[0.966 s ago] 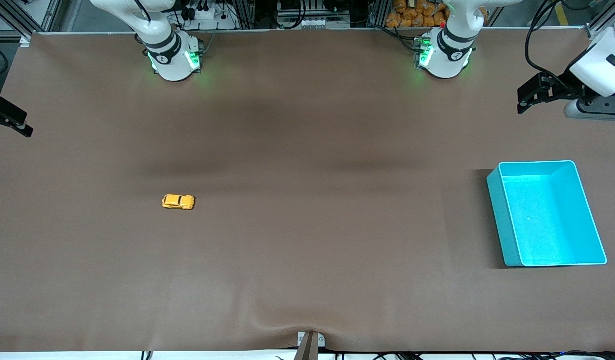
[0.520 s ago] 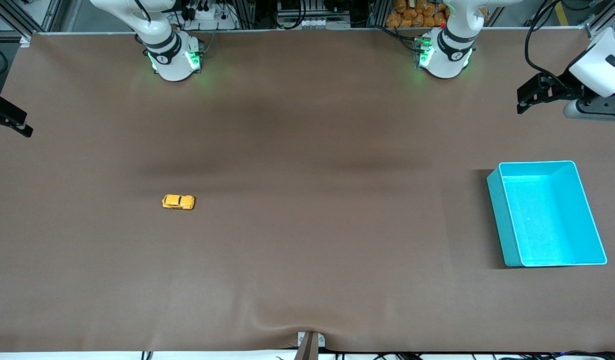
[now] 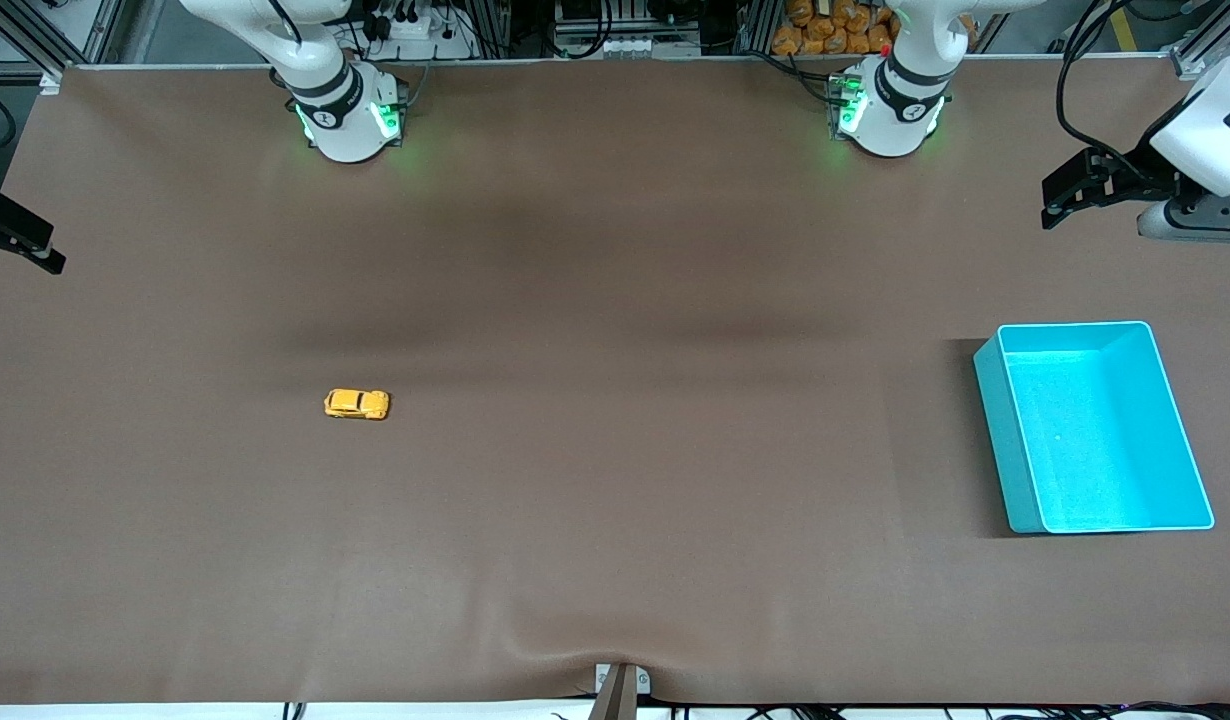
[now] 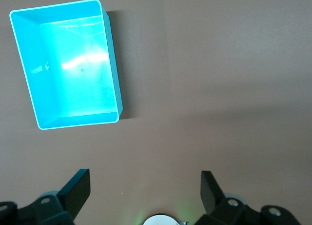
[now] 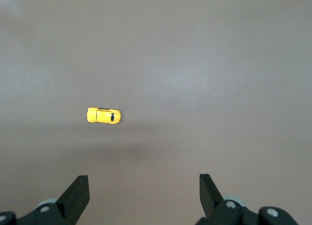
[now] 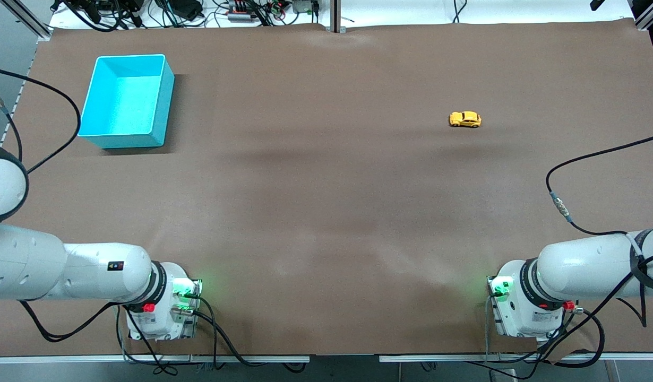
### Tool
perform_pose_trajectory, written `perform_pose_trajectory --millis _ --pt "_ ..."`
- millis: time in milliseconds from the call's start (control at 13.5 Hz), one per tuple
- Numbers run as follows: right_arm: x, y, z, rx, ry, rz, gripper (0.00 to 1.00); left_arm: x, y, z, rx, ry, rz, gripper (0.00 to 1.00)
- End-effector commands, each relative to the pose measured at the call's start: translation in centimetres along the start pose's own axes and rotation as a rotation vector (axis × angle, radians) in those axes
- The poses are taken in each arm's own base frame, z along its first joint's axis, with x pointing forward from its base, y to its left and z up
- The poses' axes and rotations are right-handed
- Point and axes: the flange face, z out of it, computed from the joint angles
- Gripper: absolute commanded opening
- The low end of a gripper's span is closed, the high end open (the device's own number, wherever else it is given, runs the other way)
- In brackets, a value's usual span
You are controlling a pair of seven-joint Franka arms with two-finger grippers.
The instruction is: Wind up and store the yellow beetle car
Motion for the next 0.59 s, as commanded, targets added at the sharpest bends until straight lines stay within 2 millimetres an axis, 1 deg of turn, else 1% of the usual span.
perform_pose_trajectory --millis 0,149,297,520 --pt "0.04 0.38 -0.32 0.006 -0.001 0.014 1.0 0.22 0.14 -0.39 -0.014 0.008 -0.018 1.0" --pt "0.03 0.46 -0.39 0.006 0.0 0.014 1.0 0.26 1.13 -0.42 -0.014 0.01 -0.013 1.0" --pt "0.05 0.46 -0.4 0.006 0.002 0.014 1.0 0.47 0.98 -0.1 -0.017 0.003 -0.034 1.0" --pt "0.06 0.38 -0.4 0.006 0.002 0.012 1.0 0.49 0.14 -0.08 -0.016 0.003 -0.048 1.0"
